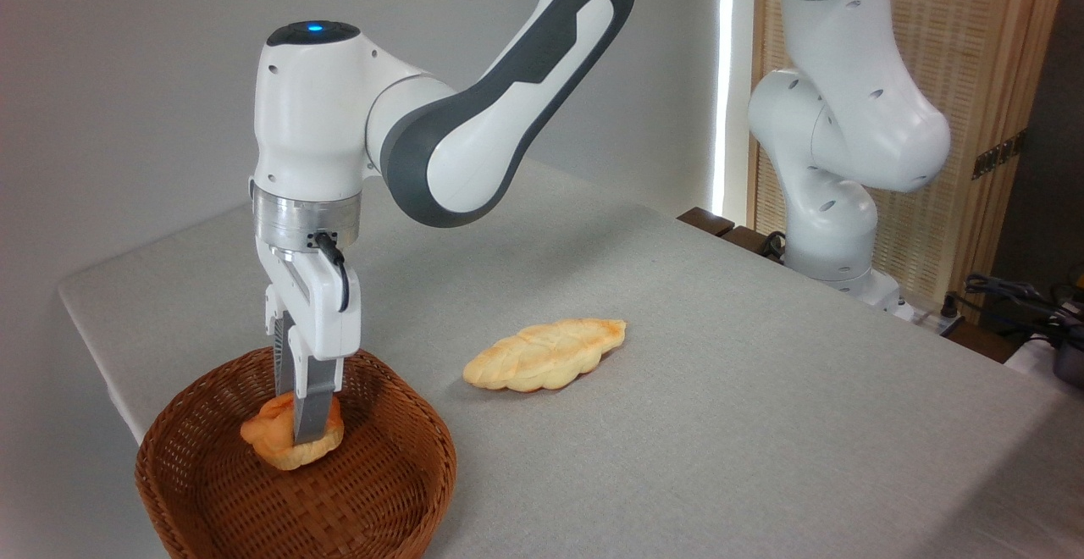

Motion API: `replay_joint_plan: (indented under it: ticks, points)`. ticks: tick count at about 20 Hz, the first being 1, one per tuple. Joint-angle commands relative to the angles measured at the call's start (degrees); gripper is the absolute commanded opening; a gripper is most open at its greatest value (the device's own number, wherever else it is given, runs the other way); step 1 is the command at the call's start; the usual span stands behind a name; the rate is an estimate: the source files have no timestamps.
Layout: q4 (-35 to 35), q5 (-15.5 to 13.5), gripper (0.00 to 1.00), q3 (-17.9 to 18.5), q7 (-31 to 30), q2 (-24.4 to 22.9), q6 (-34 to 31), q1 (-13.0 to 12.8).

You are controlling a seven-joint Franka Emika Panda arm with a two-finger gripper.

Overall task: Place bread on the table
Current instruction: 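Close the gripper on the round bun inside the basket, then lift the bun out of the basket toward the flat loaf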

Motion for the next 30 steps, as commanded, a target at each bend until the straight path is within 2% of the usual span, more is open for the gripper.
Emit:
replay_joint_plan:
  ticks: [1, 6, 8, 11, 17, 21, 24, 26, 28, 29, 30]
  points:
    - [-0.3, -0.1, 0.44, 0.3, 0.5, -1.2, 0.9, 0.2]
    - [-0.3, -0.5, 0.45, 0.5, -0.2, -4.9, 0.0, 0.4]
    - [-0.4, -2.4, 0.45, 0.6, -1.5, -7.2, -2.3, 0.4]
    - [-0.5, -3.5, 0.45, 0.6, -2.7, -11.2, -10.3, 0.4]
    - [-0.6, -8.5, 0.48, 1.2, -3.8, -16.7, -27.8, 0.3]
    - [-2.7, -11.8, 0.52, 1.2, -4.6, -18.2, -32.5, 0.0]
    - [-5.8, -12.3, 0.52, 0.6, -7.6, -19.0, -32.6, -0.3]
    - [-7.1, -12.3, 0.57, 0.5, -7.8, -18.8, -32.5, -1.2]
    - [-7.8, -12.3, 0.69, 0.5, -7.6, -18.1, -32.5, -1.5]
    - [-7.9, -12.2, 0.78, 0.5, -7.6, -17.5, -32.5, -1.6]
    - [-7.8, -12.2, 0.97, 0.5, -7.7, -16.9, -32.5, -1.7]
